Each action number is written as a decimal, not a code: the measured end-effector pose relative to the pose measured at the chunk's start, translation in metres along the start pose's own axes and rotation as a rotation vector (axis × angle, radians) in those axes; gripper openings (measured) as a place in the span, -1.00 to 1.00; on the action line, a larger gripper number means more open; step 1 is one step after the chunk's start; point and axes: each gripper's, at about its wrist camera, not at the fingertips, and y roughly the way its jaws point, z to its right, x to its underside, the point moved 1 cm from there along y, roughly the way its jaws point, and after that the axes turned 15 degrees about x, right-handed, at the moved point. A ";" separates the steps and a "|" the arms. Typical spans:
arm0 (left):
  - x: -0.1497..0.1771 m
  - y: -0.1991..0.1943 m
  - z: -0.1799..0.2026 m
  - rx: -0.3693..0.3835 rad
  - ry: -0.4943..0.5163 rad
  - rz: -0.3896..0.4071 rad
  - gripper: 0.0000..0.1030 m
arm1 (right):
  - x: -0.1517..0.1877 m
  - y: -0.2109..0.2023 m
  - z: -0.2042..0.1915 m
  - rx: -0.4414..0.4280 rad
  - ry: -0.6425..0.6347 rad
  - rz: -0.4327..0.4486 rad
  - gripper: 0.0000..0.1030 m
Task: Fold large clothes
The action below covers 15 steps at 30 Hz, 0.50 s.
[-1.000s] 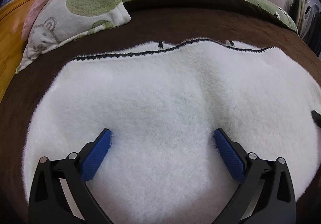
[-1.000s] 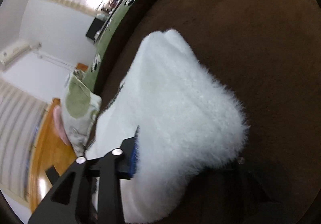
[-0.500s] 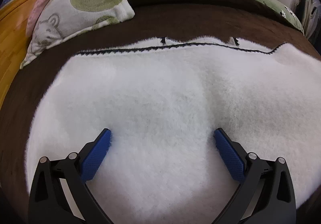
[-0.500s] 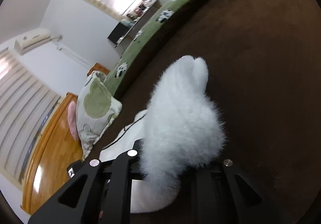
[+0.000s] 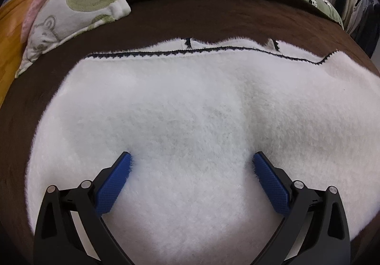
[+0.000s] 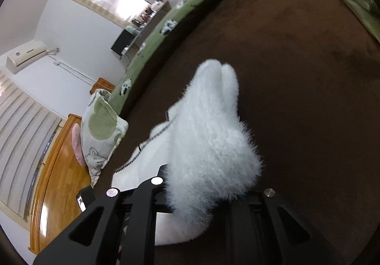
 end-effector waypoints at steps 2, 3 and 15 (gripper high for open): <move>0.000 0.000 -0.001 -0.002 -0.004 0.006 0.90 | -0.001 -0.004 -0.008 -0.005 -0.010 0.008 -0.71; -0.001 0.000 -0.002 -0.002 -0.004 0.002 0.90 | -0.003 -0.005 -0.010 -0.013 -0.011 0.009 -0.71; -0.005 0.000 -0.002 -0.007 0.012 -0.029 0.89 | -0.001 -0.033 -0.146 -0.081 -0.323 0.084 -0.71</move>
